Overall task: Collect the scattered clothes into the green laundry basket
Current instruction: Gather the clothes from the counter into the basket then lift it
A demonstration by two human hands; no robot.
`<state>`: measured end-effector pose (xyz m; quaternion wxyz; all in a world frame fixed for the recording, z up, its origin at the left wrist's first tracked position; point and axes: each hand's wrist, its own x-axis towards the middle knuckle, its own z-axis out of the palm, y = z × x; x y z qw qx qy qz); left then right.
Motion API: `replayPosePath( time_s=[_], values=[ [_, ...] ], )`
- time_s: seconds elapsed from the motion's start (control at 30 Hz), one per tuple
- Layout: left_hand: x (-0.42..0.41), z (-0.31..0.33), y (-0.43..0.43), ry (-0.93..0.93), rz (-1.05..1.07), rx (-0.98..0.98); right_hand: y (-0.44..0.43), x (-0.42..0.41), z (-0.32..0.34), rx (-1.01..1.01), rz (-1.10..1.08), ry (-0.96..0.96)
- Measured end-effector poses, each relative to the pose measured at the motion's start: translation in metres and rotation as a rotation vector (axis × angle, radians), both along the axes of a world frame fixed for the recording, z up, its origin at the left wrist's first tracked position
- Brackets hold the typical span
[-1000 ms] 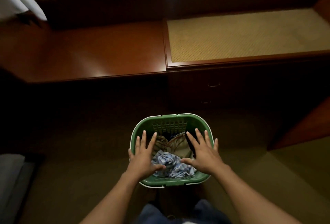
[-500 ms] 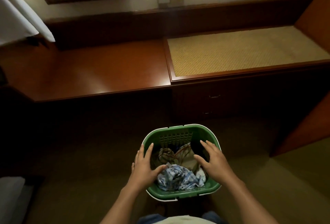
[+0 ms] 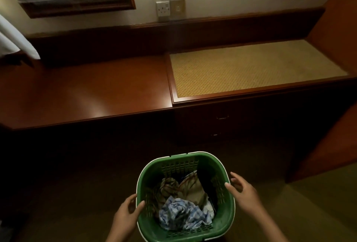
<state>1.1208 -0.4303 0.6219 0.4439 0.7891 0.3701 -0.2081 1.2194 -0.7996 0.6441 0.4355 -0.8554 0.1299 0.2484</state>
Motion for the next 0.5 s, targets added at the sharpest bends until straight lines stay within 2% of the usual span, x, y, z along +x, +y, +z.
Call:
replayPosePath(
  time_s=[0.1, 0.2, 0.37, 0.5],
  values=[
    [0.009, -0.01, -0.011, 0.049, 0.169, -0.084, -0.021, 0.027, -0.013, 0.039, -0.041, 0.089],
    [0.007, -0.02, -0.016, 0.067, 0.239, -0.119, -0.034, 0.046, -0.031, 0.069, -0.122, 0.17],
    [0.03, -0.047, -0.017, 0.152, 0.319, -0.131, -0.04, 0.075, -0.076, 0.085, -0.24, 0.34],
    [0.057, -0.092, 0.001, 0.184, 0.307, -0.088, -0.032, 0.089, -0.126, 0.045, -0.302, 0.357]
  ],
)
